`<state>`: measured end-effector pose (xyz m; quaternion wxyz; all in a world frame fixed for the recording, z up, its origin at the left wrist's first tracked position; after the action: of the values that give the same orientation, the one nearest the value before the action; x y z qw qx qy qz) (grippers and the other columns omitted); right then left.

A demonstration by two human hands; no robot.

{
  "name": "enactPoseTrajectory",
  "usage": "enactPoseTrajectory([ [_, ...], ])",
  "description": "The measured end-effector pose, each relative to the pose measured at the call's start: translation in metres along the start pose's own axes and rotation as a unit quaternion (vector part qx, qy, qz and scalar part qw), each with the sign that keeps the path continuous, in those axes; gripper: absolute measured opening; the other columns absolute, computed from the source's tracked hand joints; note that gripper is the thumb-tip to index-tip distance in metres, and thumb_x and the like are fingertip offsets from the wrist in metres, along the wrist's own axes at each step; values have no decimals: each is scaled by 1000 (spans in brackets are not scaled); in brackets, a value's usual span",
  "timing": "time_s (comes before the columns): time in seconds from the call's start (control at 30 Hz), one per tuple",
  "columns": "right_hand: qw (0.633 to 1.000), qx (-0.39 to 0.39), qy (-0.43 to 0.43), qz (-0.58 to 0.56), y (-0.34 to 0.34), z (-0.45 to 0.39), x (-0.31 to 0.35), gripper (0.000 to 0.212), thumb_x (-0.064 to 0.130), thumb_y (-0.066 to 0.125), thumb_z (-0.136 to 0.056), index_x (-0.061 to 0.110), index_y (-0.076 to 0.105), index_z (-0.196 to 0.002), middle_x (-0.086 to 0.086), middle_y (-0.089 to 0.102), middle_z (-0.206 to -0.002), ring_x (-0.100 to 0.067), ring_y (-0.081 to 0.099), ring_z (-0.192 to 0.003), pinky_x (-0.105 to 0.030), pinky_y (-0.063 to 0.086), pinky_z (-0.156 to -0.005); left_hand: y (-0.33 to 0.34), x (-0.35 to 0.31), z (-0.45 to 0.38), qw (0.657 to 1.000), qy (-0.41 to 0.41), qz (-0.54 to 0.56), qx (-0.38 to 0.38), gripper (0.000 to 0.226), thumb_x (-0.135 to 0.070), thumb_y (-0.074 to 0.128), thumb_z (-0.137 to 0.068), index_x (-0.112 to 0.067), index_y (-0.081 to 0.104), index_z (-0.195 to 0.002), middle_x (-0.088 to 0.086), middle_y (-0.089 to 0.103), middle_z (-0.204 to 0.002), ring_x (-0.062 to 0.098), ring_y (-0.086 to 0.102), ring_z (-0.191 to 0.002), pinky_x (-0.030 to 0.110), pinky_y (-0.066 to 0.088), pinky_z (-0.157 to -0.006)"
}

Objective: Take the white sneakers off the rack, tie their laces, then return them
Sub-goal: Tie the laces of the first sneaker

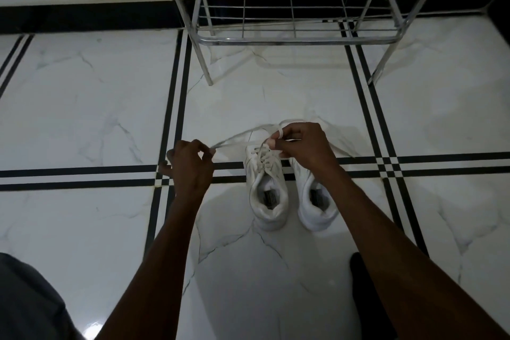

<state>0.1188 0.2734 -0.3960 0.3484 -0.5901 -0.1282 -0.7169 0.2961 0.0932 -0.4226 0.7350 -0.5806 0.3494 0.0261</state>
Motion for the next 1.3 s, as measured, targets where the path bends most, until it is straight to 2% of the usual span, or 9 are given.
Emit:
enactPoseTrajectory([
  [0.17,964,-82,41,248,-22,-5,-19,34,29,81,-81,3,69,-62,-14,72,-68,-24,71,-67,-37,59,-72,1,44,5,964,-202,-155,81,32,-29,67,-87,-10,70,-112,19,61,-128,45,37,-137,70,15,-114],
  [0.23,934,-132,38,330,-32,-2,-21,33,32,81,-80,-1,74,-76,-16,75,-82,-29,71,-82,-38,59,-78,1,53,11,950,-231,-181,108,40,-31,68,-84,-9,67,-117,19,59,-132,44,36,-139,68,15,-115],
  [0.43,949,-143,-52,276,-20,5,-13,50,21,89,-70,3,60,-107,-5,51,-107,-17,52,-92,-28,41,-73,25,-4,16,983,59,106,138,30,-18,71,-93,-11,68,-122,13,68,-122,23,64,-108,24,53,-83],
  [0.53,947,-9,-107,302,-6,3,-12,39,12,87,-71,9,69,-105,-3,60,-106,-17,59,-93,-35,53,-80,42,-28,21,953,51,199,222,17,-11,70,-93,-21,75,-107,7,70,-111,27,70,-103,45,63,-81],
  [0.63,934,114,-87,329,5,8,-21,21,11,79,-81,11,77,-102,-10,75,-105,-23,69,-96,-44,56,-88,55,-29,27,962,96,144,211,15,-10,71,-91,-15,78,-104,7,76,-107,25,72,-96,50,61,-83],
  [0.87,950,92,-72,290,11,10,-24,12,6,69,-87,6,82,-90,-14,79,-81,-30,74,-74,-48,60,-70,60,-19,33,969,42,160,184,7,-19,72,-89,-27,73,-87,-6,76,-89,16,71,-91,50,57,-88],
  [1.0,955,83,-38,283,8,8,-25,15,-2,66,-88,1,80,-89,-16,79,-83,-24,75,-72,-39,63,-72,56,-30,38,982,118,-28,143,33,1,60,-85,-25,70,-103,-9,72,-101,20,58,-106,45,30,-95],
  [1.17,903,34,3,429,15,12,-36,16,8,58,-91,1,72,-95,-18,73,-98,-35,69,-89,-33,52,-70,48,-7,38,960,188,-201,55,42,8,59,-69,-16,65,-102,2,65,-98,32,53,-105,48,28,-91],
  [1.3,903,32,12,429,28,16,-38,21,5,45,-97,-2,62,-109,-22,60,-118,-36,57,-115,-40,42,-91,52,-10,43,968,144,-177,102,31,3,60,-78,-17,61,-103,0,64,-104,29,54,-112,51,29,-100],
])
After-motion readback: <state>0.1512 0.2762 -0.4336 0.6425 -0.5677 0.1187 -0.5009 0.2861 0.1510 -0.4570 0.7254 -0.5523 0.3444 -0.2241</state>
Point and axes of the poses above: each hand's wrist, its own z-axis away from the middle knuckle, its own y-axis out of the palm, x = y × z, the point moved 3 cm from there along -z, towards the middle knuckle
